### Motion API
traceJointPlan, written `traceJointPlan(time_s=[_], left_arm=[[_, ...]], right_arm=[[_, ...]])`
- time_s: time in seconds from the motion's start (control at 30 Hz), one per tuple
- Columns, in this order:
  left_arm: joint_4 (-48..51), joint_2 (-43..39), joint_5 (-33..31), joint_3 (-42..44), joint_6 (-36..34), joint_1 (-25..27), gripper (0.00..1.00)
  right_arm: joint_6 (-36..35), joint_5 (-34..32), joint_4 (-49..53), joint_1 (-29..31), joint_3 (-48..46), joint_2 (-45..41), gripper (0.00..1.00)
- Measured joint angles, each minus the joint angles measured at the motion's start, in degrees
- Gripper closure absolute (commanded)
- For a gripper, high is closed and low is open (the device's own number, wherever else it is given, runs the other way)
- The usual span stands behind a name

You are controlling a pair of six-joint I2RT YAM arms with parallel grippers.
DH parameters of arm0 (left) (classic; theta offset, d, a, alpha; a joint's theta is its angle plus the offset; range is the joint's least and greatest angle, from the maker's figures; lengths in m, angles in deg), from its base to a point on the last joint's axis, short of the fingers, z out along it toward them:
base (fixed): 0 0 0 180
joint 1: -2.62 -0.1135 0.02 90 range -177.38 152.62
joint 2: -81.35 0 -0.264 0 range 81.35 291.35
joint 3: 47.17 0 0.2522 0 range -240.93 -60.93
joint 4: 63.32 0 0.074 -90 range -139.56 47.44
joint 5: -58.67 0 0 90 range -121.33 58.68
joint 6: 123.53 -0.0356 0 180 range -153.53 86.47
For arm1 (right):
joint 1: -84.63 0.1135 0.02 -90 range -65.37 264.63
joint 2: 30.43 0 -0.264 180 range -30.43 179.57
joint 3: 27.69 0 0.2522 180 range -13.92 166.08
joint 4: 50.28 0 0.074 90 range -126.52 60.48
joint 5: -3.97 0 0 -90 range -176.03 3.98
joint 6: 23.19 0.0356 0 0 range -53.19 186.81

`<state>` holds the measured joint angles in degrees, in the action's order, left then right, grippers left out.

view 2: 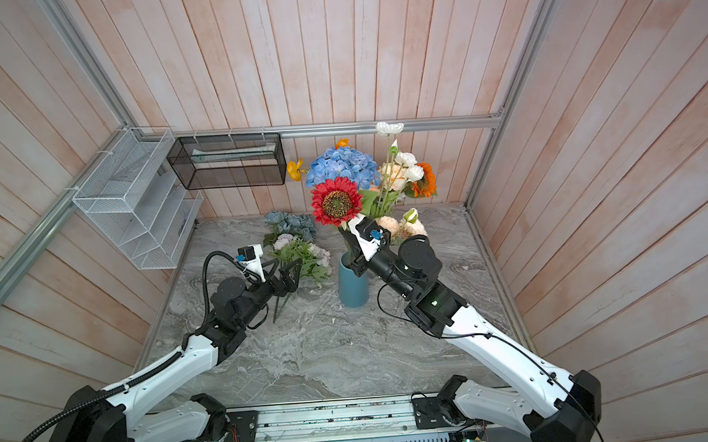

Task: Arrange the flowers into the vase
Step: 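Lower the red gerbera into the teal vase with the right gripper while the left withdraws, then open the right gripper at the vase while the left reaches to the white-lilac bouquet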

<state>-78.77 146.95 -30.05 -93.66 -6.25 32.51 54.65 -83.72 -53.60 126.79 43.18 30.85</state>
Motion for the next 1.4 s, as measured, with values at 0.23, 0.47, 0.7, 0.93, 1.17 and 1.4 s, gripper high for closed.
traceJointPlan(time_s=[0.23, 0.47, 0.7, 0.93, 1.17, 1.4], left_arm=[[0.02, 0.00, -0.07, -0.37, 0.98, -0.09, 0.00], [0.02, 0.02, -0.07, -0.37, 1.49, -0.24, 0.00], [0.02, 0.39, -0.04, -0.37, 1.90, -0.37, 0.00], [0.00, 0.39, -0.02, -0.37, 2.51, -0.37, 0.00], [0.00, 0.39, -0.02, -0.37, 2.60, -0.37, 0.00], [0.00, 0.39, -0.02, -0.37, 2.97, -0.37, 0.00]], right_arm=[[-1.53, -2.27, -2.36, -2.43, -0.07, 2.34, 1.00], [0.52, -2.01, -5.70, -4.28, -3.13, 3.54, 1.00], [3.65, -0.72, -6.93, -4.33, -5.77, 5.14, 1.00], [5.75, -0.76, -6.97, -4.35, -9.05, 6.08, 1.00], [8.90, -0.81, -8.39, -4.52, -12.76, 6.08, 1.00], [13.25, -0.85, -11.58, -4.85, -15.19, 6.08, 0.95]])
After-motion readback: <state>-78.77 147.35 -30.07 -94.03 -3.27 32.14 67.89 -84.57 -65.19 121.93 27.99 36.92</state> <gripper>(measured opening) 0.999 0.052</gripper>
